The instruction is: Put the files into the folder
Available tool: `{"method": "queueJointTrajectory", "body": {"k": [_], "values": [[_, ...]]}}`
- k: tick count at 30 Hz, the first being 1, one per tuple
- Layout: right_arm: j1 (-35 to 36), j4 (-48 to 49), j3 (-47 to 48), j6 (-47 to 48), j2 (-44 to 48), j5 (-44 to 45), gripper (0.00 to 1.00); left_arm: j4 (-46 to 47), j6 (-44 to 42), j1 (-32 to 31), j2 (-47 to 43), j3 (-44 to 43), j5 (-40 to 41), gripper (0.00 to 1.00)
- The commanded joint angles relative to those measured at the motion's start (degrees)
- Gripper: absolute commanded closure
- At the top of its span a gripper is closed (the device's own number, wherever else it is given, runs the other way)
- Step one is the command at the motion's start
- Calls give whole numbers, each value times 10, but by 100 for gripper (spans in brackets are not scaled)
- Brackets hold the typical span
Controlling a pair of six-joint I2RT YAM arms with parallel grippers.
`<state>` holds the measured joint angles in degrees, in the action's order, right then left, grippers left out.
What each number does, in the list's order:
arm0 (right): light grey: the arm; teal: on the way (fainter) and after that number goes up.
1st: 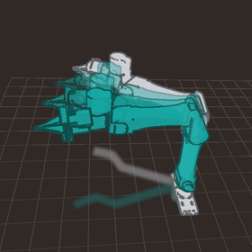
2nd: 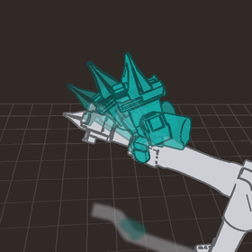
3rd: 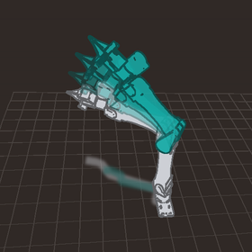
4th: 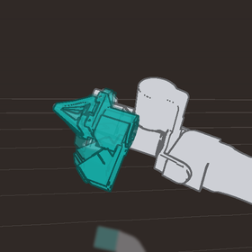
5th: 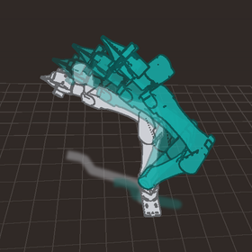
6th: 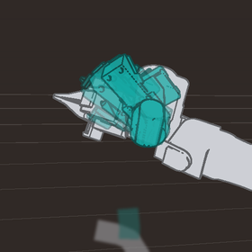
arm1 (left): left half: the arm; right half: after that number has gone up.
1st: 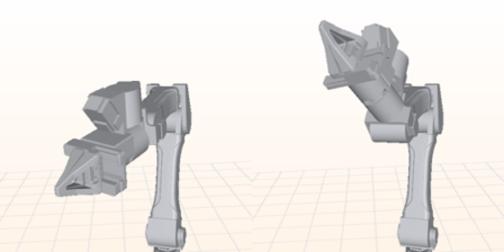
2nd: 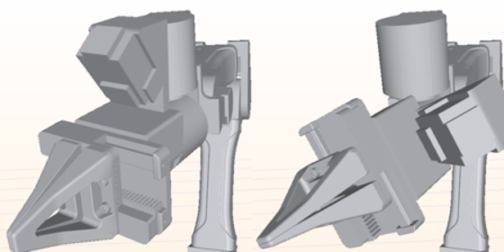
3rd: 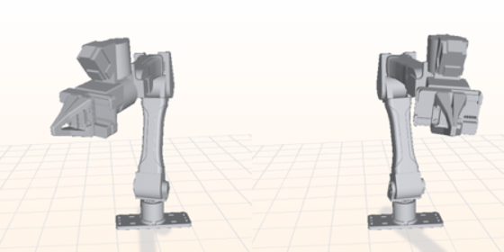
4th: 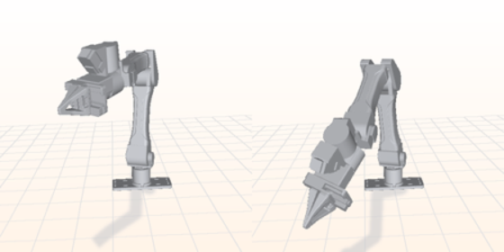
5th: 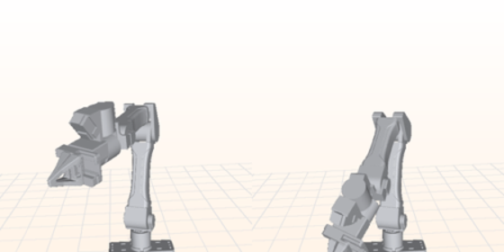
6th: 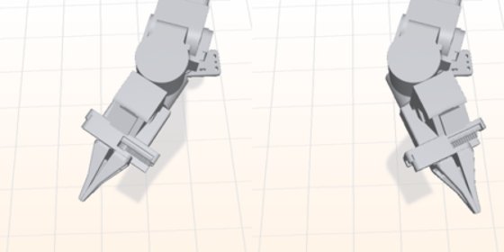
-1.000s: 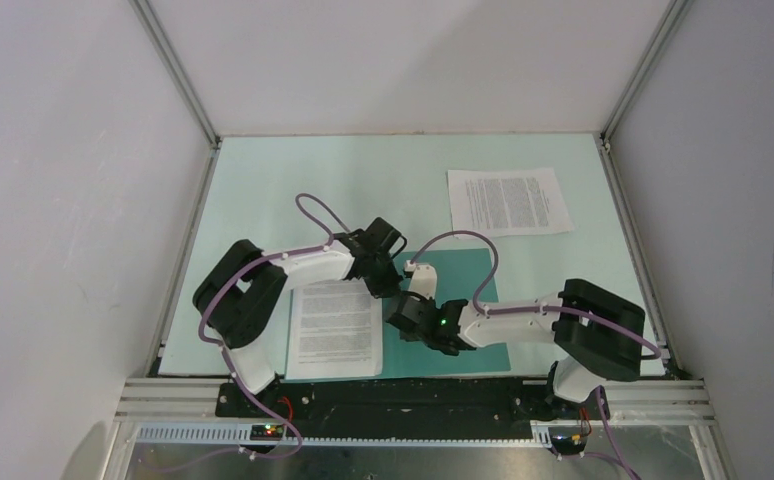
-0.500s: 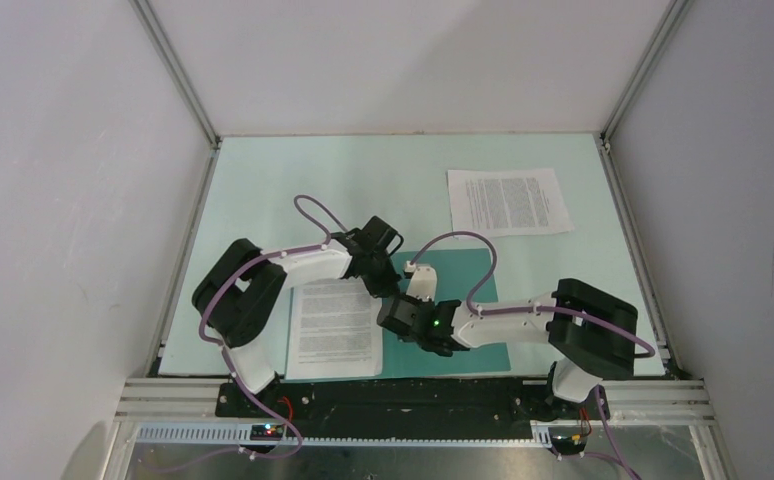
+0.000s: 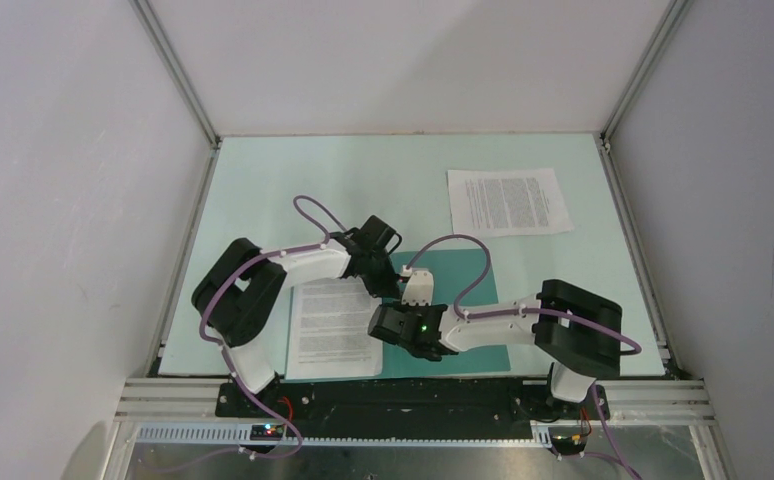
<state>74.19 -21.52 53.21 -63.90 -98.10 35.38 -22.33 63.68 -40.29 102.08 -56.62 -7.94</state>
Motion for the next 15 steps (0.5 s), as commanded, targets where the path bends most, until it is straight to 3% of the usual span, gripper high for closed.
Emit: {"method": "queueJointTrajectory", "body": {"k": [1, 15], "values": [[2, -144, -34, -21, -44, -8, 100, -73, -38, 3, 67, 48, 78, 100], [-11, -103, -32, 53, 67, -7, 95, -73, -58, 4, 59, 44, 77, 100]]}}
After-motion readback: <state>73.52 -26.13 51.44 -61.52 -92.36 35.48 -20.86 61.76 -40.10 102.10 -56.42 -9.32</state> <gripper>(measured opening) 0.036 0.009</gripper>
